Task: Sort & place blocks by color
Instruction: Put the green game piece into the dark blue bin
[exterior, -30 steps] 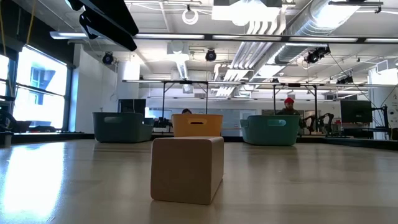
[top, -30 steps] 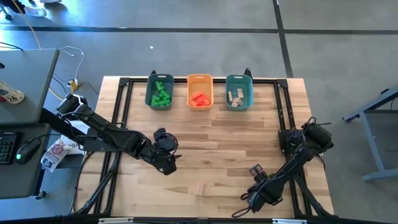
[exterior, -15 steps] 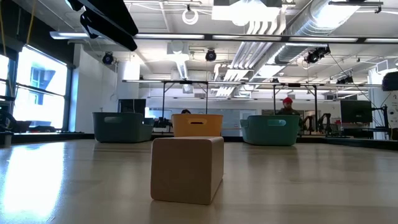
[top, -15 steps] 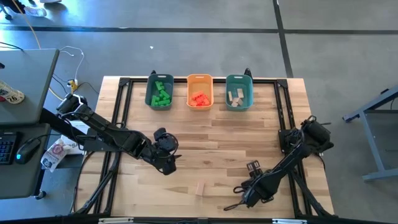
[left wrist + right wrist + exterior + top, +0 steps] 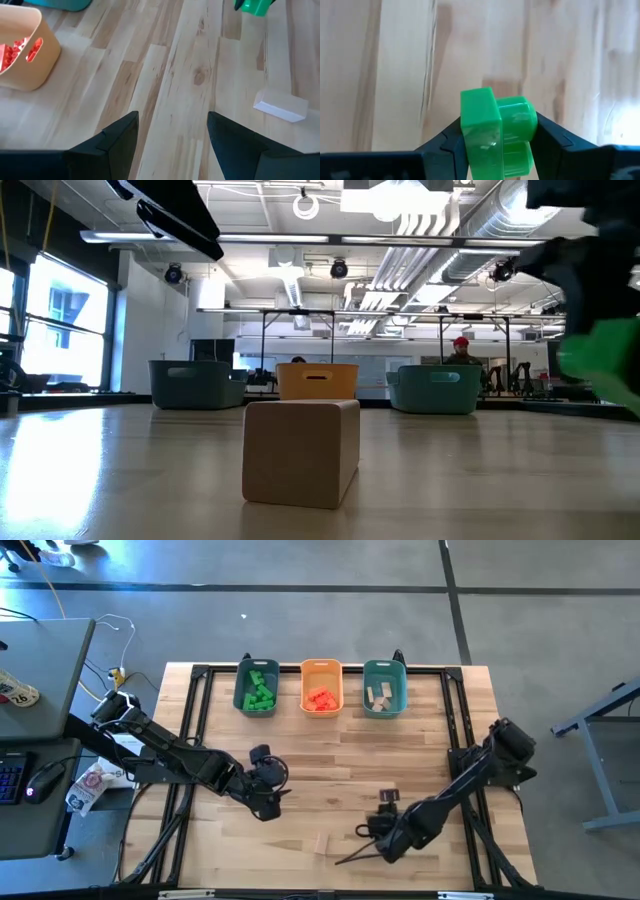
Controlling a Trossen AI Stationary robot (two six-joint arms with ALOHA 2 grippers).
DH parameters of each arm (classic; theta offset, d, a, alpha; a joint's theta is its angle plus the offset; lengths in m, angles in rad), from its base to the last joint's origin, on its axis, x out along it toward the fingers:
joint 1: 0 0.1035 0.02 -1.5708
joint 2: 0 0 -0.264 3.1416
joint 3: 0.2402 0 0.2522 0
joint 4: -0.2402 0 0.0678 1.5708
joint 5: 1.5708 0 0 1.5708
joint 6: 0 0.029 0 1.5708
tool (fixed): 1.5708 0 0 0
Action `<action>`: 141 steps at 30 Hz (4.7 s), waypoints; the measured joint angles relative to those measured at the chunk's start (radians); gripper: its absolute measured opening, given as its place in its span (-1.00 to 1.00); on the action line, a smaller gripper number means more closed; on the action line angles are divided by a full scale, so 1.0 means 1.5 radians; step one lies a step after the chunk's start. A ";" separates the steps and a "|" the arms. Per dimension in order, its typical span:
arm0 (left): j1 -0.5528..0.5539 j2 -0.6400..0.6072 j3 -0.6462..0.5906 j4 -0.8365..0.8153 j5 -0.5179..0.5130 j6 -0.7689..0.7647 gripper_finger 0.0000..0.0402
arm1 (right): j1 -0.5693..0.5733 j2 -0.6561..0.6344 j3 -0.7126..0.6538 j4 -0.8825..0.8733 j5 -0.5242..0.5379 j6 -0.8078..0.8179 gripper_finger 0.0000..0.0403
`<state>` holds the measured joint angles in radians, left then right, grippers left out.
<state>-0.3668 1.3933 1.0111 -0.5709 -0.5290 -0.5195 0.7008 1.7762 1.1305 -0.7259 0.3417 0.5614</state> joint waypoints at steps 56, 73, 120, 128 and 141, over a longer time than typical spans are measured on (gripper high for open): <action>0.096 0.000 0.000 0.121 -0.126 0.167 0.11 | -0.229 -0.054 0.001 0.820 0.396 -0.365 -0.30; 0.096 0.000 0.000 0.298 -0.199 0.368 0.11 | -0.254 -0.054 0.001 0.889 0.375 -0.410 -0.30; 0.096 0.000 0.000 0.470 -0.271 0.540 0.11 | -0.301 -0.056 0.001 0.968 0.288 -0.298 -0.27; 0.099 -0.001 0.000 0.459 -0.277 0.558 0.11 | -0.311 -0.056 0.001 0.962 0.227 -0.378 -0.27; 0.102 0.001 0.000 0.432 -0.308 0.523 0.10 | -0.312 -0.056 0.001 0.970 0.131 -0.333 -0.28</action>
<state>-0.2138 1.3952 1.0115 0.0765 -0.9916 0.2646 0.2333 1.6927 1.1320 0.7297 0.5389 0.0622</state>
